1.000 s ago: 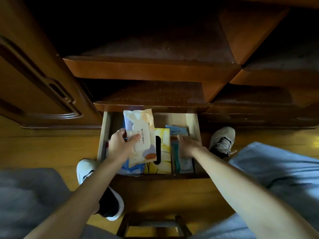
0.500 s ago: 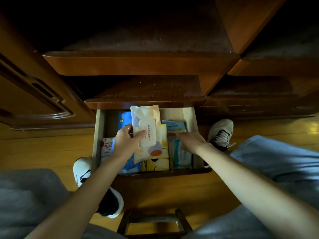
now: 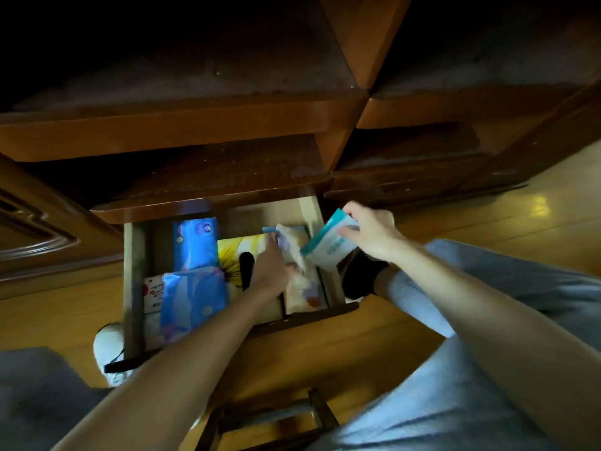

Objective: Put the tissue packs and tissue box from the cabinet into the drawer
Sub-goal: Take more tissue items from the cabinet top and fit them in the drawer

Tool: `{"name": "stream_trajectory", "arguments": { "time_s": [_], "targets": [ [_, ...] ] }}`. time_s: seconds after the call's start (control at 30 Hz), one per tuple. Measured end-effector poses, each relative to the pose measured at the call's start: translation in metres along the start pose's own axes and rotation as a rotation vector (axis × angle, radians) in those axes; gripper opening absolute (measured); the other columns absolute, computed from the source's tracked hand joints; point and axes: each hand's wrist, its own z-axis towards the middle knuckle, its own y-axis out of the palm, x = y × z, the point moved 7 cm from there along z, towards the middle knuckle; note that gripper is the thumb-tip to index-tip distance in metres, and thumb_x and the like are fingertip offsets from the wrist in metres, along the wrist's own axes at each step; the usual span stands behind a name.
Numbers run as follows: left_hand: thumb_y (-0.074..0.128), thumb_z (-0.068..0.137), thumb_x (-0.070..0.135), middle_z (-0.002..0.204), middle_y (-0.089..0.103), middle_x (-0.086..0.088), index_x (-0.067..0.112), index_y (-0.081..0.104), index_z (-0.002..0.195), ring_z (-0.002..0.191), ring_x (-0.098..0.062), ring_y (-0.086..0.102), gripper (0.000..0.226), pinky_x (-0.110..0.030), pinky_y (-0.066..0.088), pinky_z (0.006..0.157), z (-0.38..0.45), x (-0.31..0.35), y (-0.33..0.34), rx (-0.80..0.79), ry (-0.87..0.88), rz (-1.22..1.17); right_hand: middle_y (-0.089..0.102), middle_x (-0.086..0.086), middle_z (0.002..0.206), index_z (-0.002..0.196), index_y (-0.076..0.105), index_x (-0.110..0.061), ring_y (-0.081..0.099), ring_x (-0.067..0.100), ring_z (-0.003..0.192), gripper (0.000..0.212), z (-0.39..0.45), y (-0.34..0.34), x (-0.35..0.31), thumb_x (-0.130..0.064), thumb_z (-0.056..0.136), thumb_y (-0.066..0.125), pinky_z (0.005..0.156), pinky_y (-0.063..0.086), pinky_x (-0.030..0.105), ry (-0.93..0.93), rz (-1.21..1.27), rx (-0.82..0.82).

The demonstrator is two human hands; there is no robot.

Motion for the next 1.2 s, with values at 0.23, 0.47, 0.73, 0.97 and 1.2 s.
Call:
{"name": "stream_trajectory", "arguments": {
  "time_s": [0.23,0.47,0.73,0.97,1.2],
  "targets": [
    [0.054,0.097,0.009,0.128,0.060,-0.018,0.003,0.041,0.139,0.114,-0.034,0.062,0.045,-0.043,0.055,0.089,0.007,-0.005,0.066,-0.204,-0.096,0.278,0.062,-0.011,0.096,0.128,0.049,-0.031,0.069,0.016,0.084,0.029,-0.011,0.030,-0.006,-0.039,0.102,0.060,0.049,0.040,0.023,-0.132,0.055,-0.110],
    [0.043,0.099,0.007,0.106,0.062,-0.017,0.000,0.049,0.132,0.080,-0.029,0.068,0.034,-0.036,0.058,0.057,-0.002,-0.014,0.056,-0.406,-0.189,0.351,0.070,0.003,0.123,0.129,0.048,-0.027,0.070,0.023,0.106,0.022,-0.007,0.030,-0.027,-0.029,0.107,0.048,0.068,0.061,0.038,-0.207,0.028,-0.170],
    [0.065,0.092,0.029,0.118,0.064,-0.007,0.015,0.057,0.124,0.110,-0.026,0.061,0.036,-0.034,0.048,0.076,0.015,0.025,0.024,-0.084,0.279,0.958,0.070,-0.003,0.099,0.131,0.047,-0.029,0.060,0.004,0.065,0.025,-0.013,0.015,-0.008,-0.029,0.106,0.050,0.046,0.034,0.016,-0.108,0.059,-0.051],
    [0.064,0.080,0.064,0.155,0.031,-0.014,0.008,0.015,0.155,0.144,-0.038,0.021,0.106,-0.059,0.015,0.118,0.051,-0.002,0.025,-0.187,0.278,1.223,0.073,0.002,0.105,0.129,0.044,-0.029,0.072,0.020,0.082,0.023,-0.026,0.036,-0.003,-0.029,0.106,0.046,0.054,0.055,0.030,-0.124,0.069,-0.121],
    [0.065,0.079,0.064,0.148,0.047,-0.006,0.019,0.052,0.138,0.146,-0.034,0.021,0.076,-0.066,-0.001,0.116,0.056,-0.004,0.039,-0.240,0.360,1.212,0.072,0.005,0.117,0.132,0.047,-0.027,0.071,0.025,0.093,0.025,-0.012,0.042,-0.013,-0.028,0.107,0.046,0.053,0.044,0.023,-0.196,0.046,-0.138]
  ]
}}
